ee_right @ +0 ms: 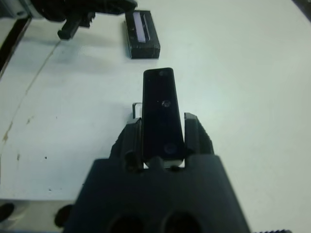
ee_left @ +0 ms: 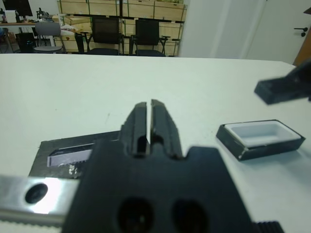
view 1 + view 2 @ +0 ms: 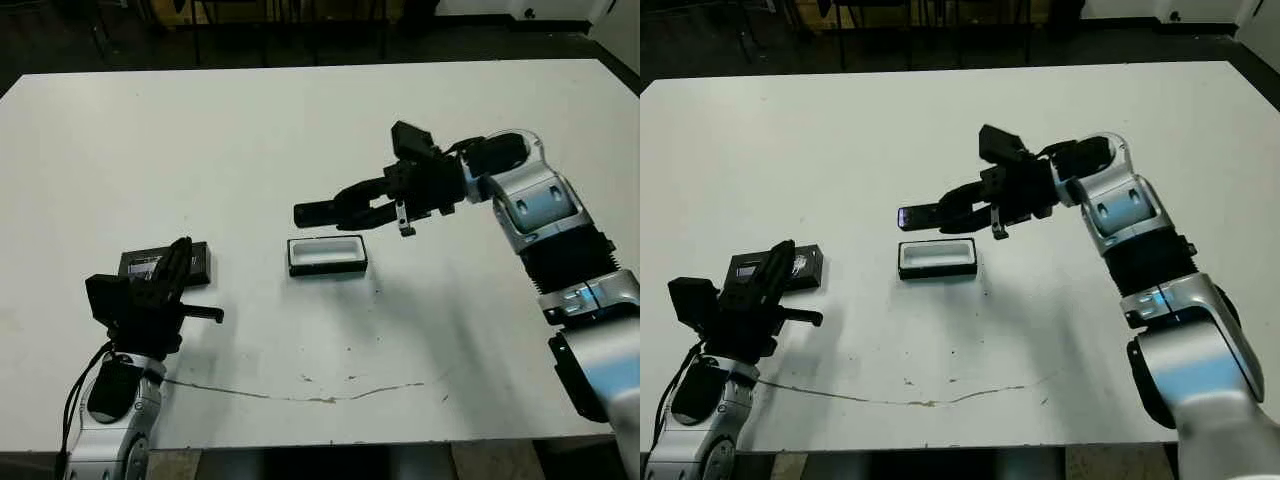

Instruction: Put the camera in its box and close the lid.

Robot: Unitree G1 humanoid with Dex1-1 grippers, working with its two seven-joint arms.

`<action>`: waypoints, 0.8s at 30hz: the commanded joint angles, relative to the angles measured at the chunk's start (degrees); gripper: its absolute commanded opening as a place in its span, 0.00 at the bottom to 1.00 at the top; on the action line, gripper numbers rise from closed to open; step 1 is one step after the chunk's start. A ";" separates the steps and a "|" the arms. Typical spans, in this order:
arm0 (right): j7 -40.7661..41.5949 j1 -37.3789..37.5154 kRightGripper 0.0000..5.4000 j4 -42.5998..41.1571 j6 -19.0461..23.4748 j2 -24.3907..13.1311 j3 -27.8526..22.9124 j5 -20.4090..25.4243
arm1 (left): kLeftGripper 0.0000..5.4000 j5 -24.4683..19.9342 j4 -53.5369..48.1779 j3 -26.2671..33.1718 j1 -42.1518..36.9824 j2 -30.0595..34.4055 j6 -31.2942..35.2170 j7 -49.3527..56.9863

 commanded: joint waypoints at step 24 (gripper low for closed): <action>1.66 -2.29 0.13 10.00 -6.33 0.91 3.00 -9.12 | 0.00 0.49 0.15 -0.08 0.84 0.27 0.98 0.69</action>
